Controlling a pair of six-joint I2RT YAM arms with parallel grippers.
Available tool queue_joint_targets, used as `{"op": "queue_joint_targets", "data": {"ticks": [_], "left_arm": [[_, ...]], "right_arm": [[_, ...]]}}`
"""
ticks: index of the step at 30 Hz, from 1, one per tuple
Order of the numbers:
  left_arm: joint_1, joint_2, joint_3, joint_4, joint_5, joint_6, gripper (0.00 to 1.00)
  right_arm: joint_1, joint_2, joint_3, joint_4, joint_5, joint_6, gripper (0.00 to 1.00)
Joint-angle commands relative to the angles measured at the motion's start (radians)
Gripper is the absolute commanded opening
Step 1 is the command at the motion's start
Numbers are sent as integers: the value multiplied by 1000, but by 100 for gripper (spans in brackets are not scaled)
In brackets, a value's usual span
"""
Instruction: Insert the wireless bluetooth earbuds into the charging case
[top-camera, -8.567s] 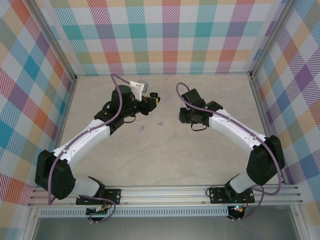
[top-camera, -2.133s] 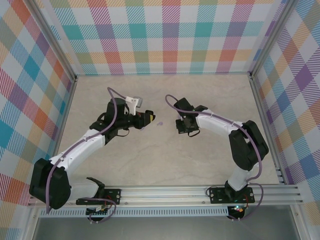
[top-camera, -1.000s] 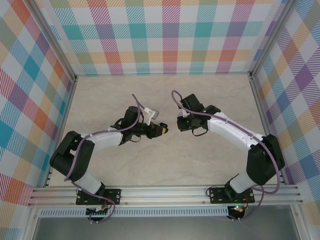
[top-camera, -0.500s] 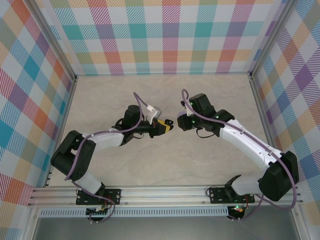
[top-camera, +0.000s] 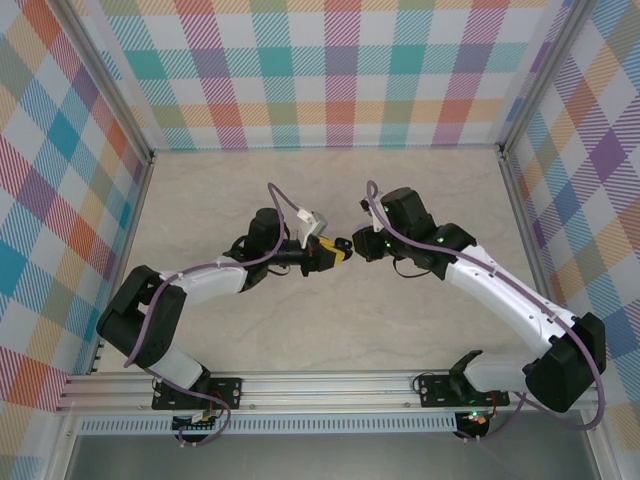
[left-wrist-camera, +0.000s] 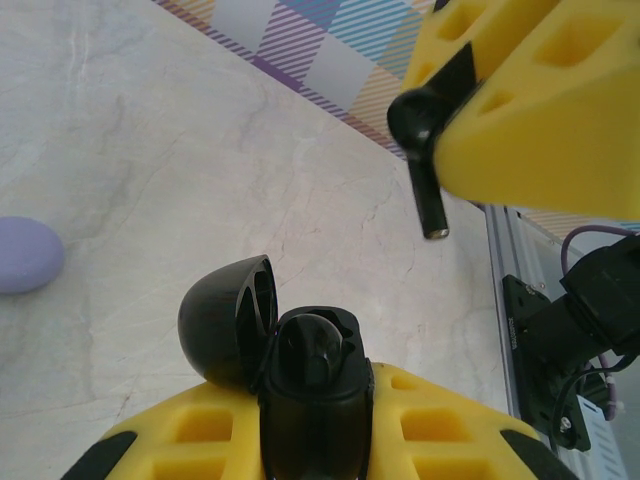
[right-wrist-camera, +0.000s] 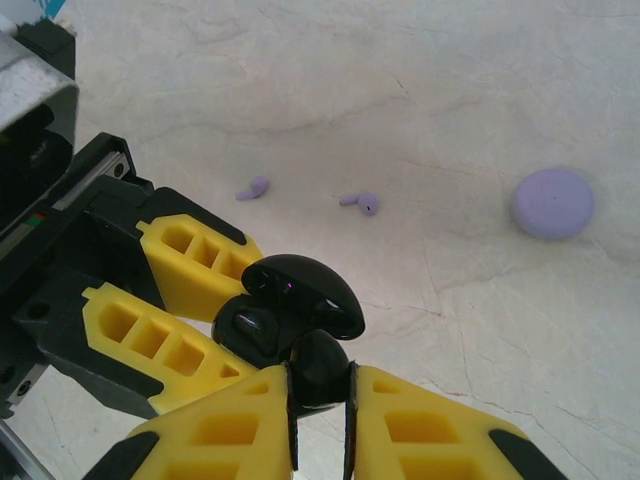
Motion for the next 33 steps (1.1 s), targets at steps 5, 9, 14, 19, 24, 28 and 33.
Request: {"op": "queue_joint_targets", "data": {"ticks": [5,9,14,19,24,28,33], "left_arm": [[-18,-53,62,-29,38,10,3],[-20,-52,76,-43,42,0,4],[-21,-54,76,-48,46,0,3],[-24,-54,81,-72,42,18,3],[-26,-50,88,-90,44,25,3],[-27,-47,93,-87,52,22,4],[-27,-44,95,-95,51,21,3]], "right_arm": [[19,2,2,22,27,-22,19],[24,7,6,22,29,-22,19],[27,11,14,23,30,-23,19],[27,18,21,24,30,-23,19],[27,28,29,24,29,-25,19],[29,35,30,28,27,-22,19],[31,43,33,28,23,-20,19]]}}
